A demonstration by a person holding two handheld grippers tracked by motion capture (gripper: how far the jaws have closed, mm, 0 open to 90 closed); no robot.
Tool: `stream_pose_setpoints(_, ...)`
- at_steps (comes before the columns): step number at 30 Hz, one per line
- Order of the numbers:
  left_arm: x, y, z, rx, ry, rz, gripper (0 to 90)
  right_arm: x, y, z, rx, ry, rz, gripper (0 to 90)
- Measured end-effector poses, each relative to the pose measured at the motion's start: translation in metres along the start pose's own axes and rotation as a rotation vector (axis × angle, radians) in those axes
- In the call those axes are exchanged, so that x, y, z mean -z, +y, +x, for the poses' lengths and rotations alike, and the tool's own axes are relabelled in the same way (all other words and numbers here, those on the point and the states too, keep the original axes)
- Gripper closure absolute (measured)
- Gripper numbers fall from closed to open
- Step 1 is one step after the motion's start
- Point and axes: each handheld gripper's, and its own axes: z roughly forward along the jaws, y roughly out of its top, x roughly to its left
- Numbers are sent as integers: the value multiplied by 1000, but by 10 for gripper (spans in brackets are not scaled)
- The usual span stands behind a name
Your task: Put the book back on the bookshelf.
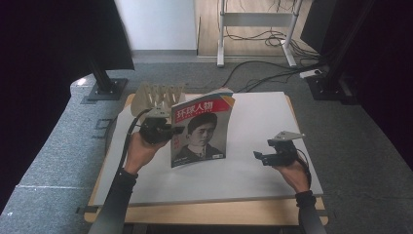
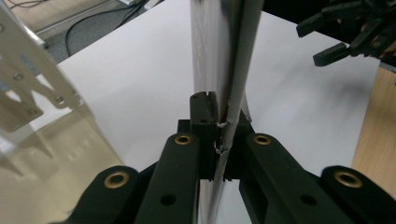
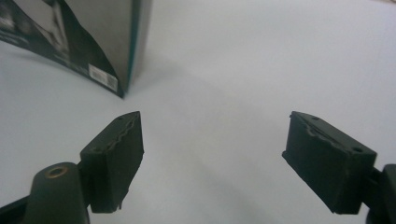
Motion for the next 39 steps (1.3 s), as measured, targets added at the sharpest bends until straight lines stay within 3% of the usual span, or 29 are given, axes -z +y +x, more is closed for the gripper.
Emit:
stream_pose_setpoints(15, 48, -24, 14, 70, 58, -42, 872, -23, -34, 1, -15, -62, 74, 99)
stream_pose_setpoints(23, 83, -37, 25, 129, 143, -79, 872, -34, -51, -2, -32, -90, 126, 5)
stream_pose_setpoints(33, 122, -58, 44, 212, 262, -106, 872, -35, -51, -1, -32, -100, 131, 2)
stream_pose_setpoints(39, 135, -64, 56, 257, 338, -116, 872, -35, -51, -1, -29, -100, 131, 2)
